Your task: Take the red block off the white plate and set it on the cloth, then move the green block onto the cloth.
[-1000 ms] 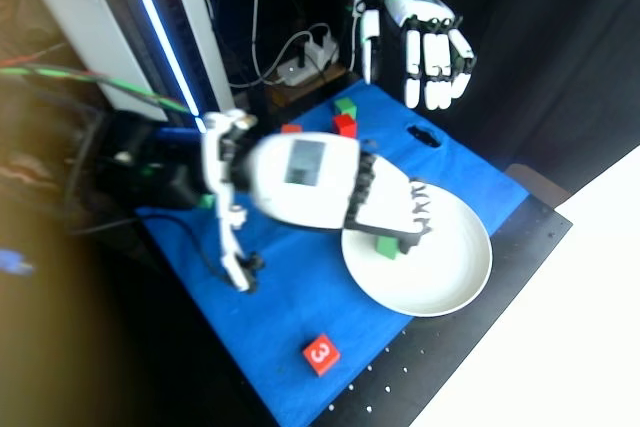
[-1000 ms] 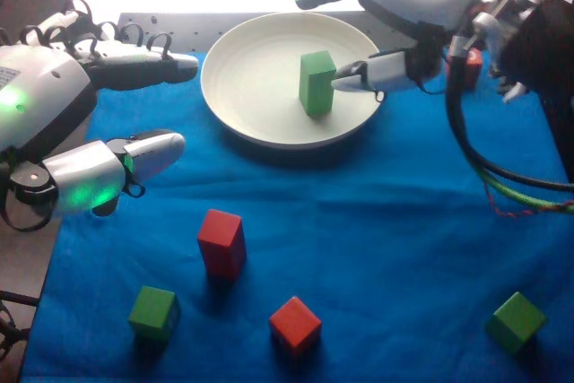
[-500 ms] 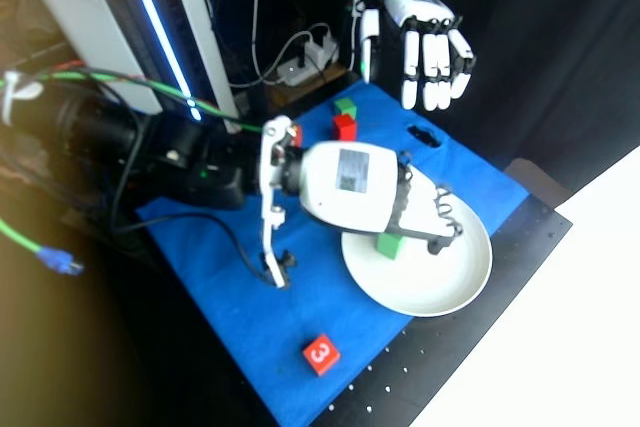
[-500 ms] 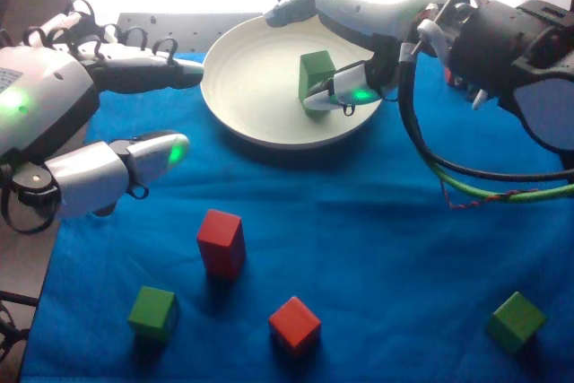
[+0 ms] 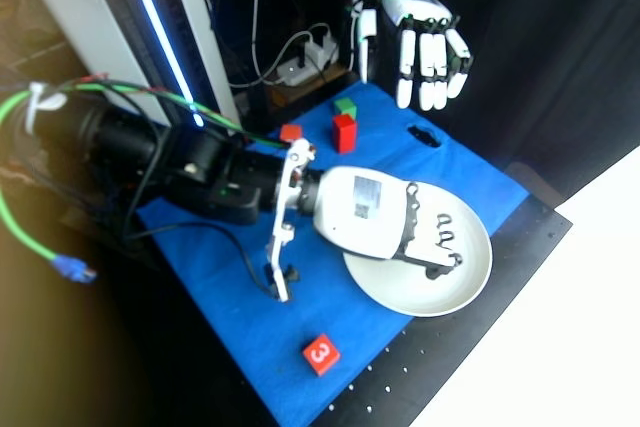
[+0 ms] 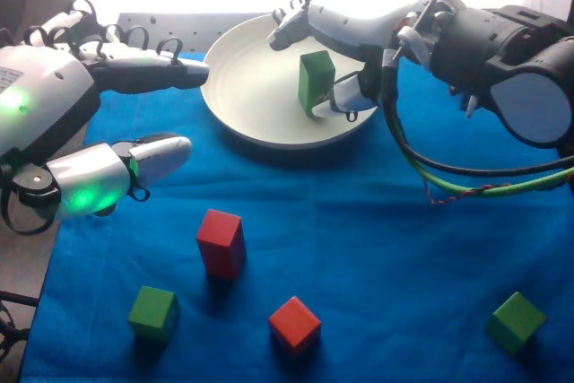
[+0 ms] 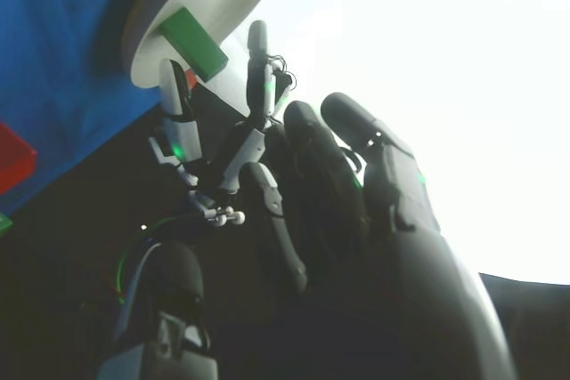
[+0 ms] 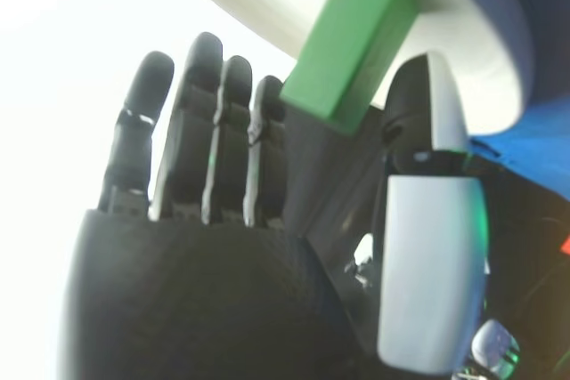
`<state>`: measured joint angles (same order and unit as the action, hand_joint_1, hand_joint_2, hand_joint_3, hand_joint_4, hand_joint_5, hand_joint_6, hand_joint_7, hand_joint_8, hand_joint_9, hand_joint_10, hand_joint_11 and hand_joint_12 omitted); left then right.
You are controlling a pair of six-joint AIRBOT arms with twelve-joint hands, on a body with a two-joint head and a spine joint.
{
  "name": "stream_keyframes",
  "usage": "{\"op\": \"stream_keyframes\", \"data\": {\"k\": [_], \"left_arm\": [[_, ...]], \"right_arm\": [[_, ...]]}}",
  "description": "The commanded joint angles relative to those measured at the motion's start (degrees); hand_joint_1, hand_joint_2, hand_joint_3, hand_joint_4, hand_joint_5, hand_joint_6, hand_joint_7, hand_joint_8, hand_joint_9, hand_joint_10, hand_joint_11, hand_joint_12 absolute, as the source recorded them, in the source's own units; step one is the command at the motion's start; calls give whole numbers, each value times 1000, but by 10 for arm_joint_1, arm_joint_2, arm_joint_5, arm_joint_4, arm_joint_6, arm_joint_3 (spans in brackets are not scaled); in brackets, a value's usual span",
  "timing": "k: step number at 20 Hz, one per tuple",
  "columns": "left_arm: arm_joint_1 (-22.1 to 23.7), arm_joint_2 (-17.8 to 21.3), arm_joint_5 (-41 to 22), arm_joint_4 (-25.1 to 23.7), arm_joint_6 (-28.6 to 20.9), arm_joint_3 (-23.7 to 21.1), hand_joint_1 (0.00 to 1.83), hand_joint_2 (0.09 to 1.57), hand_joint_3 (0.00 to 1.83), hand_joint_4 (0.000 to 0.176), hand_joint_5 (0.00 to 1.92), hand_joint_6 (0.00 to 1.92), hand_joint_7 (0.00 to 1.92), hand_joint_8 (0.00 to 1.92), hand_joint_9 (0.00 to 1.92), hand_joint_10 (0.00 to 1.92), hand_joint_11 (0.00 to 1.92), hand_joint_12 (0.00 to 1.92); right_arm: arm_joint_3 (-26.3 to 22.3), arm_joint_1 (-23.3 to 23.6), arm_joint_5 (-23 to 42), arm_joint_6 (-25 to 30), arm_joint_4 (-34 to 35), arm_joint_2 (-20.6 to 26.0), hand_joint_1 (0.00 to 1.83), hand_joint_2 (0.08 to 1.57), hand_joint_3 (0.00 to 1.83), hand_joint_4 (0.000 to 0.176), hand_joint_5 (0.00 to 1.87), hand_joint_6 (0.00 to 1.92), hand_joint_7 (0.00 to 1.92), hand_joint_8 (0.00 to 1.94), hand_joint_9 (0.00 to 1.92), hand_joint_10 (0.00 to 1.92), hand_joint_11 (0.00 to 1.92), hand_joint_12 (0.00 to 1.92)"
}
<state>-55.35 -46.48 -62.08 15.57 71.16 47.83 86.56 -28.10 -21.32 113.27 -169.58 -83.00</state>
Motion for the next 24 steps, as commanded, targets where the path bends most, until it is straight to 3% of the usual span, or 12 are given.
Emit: {"op": "stream_keyframes", "data": {"k": [1, 5, 6, 7, 8, 14, 15, 16, 20, 21, 22, 24], "left_arm": [[5, 4, -77, -8, 1, -1, 406, 1247, 0, 155, 587, 3, 544, 2, 531, 16, 0, 1157], [5, 4, -78, -8, 1, -1, 399, 1250, 0, 151, 599, 5, 535, 0, 526, 11, 0, 1126], [5, 4, -78, -8, 0, -1, 388, 1256, 2, 145, 592, 1, 521, 0, 518, 7, 0, 1125], [4, 4, -79, -7, 0, -1, 384, 1259, 3, 138, 595, 2, 518, 0, 515, 6, 0, 1124], [4, 4, -79, -7, 0, -1, 386, 1267, 6, 129, 601, 5, 518, 0, 515, 6, 0, 1126], [3, 3, -79, -2, 0, -2, 414, 1275, 0, 133, 613, 5, 551, 8, 527, 7, 28, 1054], [2, 3, -79, -1, 0, -2, 421, 1276, 0, 119, 622, 5, 555, 6, 530, 6, 44, 1033], [2, 3, -78, 0, 0, -2, 399, 1281, 1, 122, 621, 3, 548, 2, 527, 4, 46, 1028], [1, 3, -76, 2, 0, -2, 415, 1290, 0, 98, 641, 4, 556, 2, 543, 5, 68, 1022], [1, 3, -75, 3, 0, -2, 425, 1287, 0, 97, 649, 4, 559, 2, 543, 4, 51, 1049], [1, 3, -75, 4, 0, -2, 449, 1286, 0, 95, 656, 4, 564, 2, 541, 2, 29, 1096], [0, 3, -74, 6, 0, -2, 436, 1288, 0, 95, 644, 1, 559, 3, 546, 3, 6, 1156]], "right_arm": [[4, 10, -60, -1, -5, -1, 1200, 986, 1, 0, 696, 1, 647, 729, 465, 1473, 344, 1909], [6, 10, -59, -1, -4, -6, 1296, 1018, 1, 0, 839, 8, 862, 214, 657, 806, 208, 1663], [6, 10, -59, -1, -4, -6, 1205, 1124, 0, 0, 975, 730, 962, 100, 743, 600, 235, 1532], [6, 10, -59, -1, -4, -6, 1231, 1129, 0, 0, 1017, 956, 895, 855, 754, 568, 232, 1565], [6, 10, -59, -1, -4, -6, 1228, 1162, 1, 0, 984, 1096, 784, 1107, 677, 527, 98, 1573], [0, 11, -59, -1, -5, 0, 1216, 1157, 0, 0, 916, 1192, 888, 1044, 840, 450, 298, 1374], [0, 12, -59, -1, -5, 3, 1332, 1150, 9, 0, 900, 1194, 920, 977, 772, 1164, 400, 1355], [-2, 14, -60, -1, -5, 7, 1358, 1149, 0, 0, 888, 1181, 929, 971, 799, 1288, 507, 1349], [-24, 20, -75, -1, -5, 32, 1371, 1126, 0, 0, 950, 1007, 980, 961, 818, 1312, 543, 1440], [-37, 21, -86, -1, -5, 44, 1255, 1115, 0, 0, 975, 980, 994, 990, 821, 957, 509, 1456], [-47, 21, -93, -1, -5, 53, 1238, 1123, 1, 0, 990, 873, 954, 1152, 796, 956, 458, 1615], [-79, 21, -120, -1, -6, 84, 1343, 1134, 0, 0, 964, 983, 947, 1038, 782, 1305, 513, 1625]]}}
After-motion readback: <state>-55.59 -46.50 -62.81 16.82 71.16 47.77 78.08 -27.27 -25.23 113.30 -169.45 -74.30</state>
